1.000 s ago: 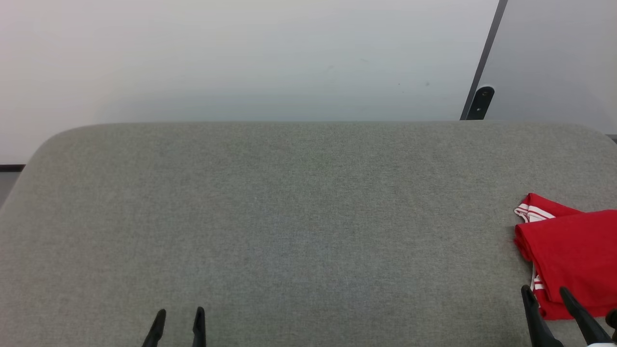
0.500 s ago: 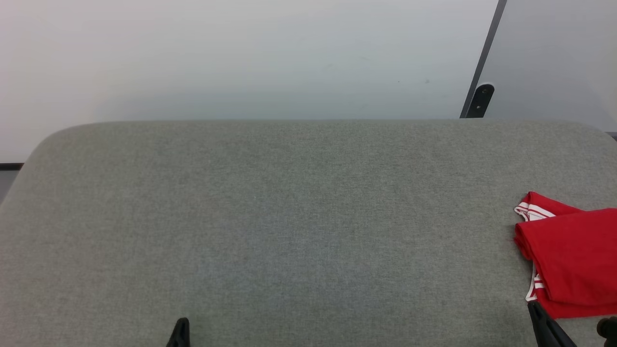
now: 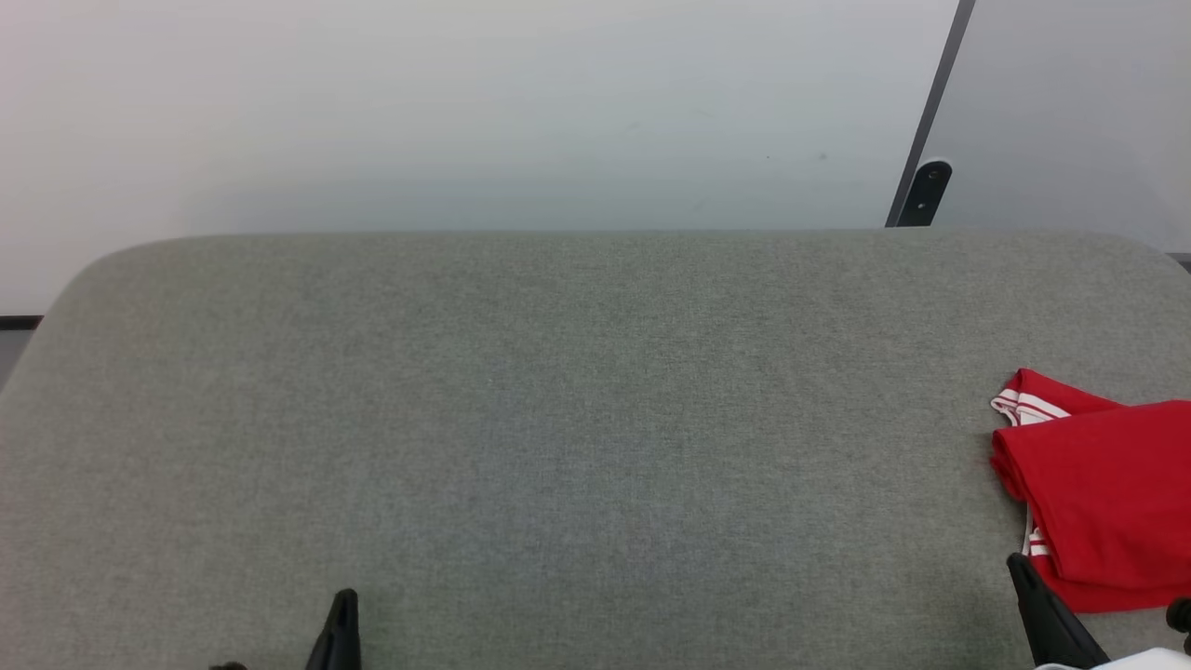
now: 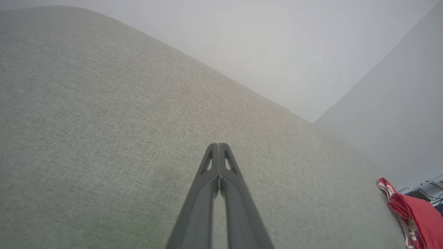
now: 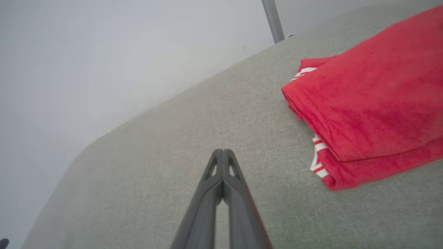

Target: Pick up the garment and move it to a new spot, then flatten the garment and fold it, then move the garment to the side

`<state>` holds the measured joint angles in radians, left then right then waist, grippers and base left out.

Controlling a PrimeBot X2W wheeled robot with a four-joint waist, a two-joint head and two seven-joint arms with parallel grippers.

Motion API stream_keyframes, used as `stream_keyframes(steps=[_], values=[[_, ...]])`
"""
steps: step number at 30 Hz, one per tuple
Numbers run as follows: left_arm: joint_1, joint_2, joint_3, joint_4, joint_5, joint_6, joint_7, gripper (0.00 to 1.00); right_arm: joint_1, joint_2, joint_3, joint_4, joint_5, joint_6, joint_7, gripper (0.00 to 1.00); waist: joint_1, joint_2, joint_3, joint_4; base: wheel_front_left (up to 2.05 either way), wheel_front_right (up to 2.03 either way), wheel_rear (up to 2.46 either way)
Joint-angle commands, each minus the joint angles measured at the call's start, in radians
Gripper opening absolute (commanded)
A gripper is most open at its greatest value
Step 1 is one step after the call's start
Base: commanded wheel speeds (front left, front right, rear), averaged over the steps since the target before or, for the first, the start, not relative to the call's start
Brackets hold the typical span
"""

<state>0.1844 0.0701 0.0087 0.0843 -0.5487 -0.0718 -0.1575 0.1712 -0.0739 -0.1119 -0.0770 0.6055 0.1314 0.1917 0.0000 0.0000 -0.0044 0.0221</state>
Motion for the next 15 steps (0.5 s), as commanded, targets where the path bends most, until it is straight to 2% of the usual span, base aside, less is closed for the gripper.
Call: stream_keyframes(steps=[1, 15], values=[[-0.027, 0.005, 0.007, -0.005, -0.042, -0.009, 0.008, 0.00, -0.028, -0.001, -0.001, -0.001, 0.040, 0.000, -0.009, 0.00, 0.0000, 0.0000, 0.000, 0.000, 0.00, 0.00, 0.00], [-0.081, 0.005, 0.021, 0.026, -0.251, -0.019, 0.056, 0.00, -0.080, 0.004, -0.002, 0.062, 0.233, 0.000, -0.023, 0.00, 0.0000, 0.0000, 0.001, -0.003, 0.00, 0.00, 0.00]])
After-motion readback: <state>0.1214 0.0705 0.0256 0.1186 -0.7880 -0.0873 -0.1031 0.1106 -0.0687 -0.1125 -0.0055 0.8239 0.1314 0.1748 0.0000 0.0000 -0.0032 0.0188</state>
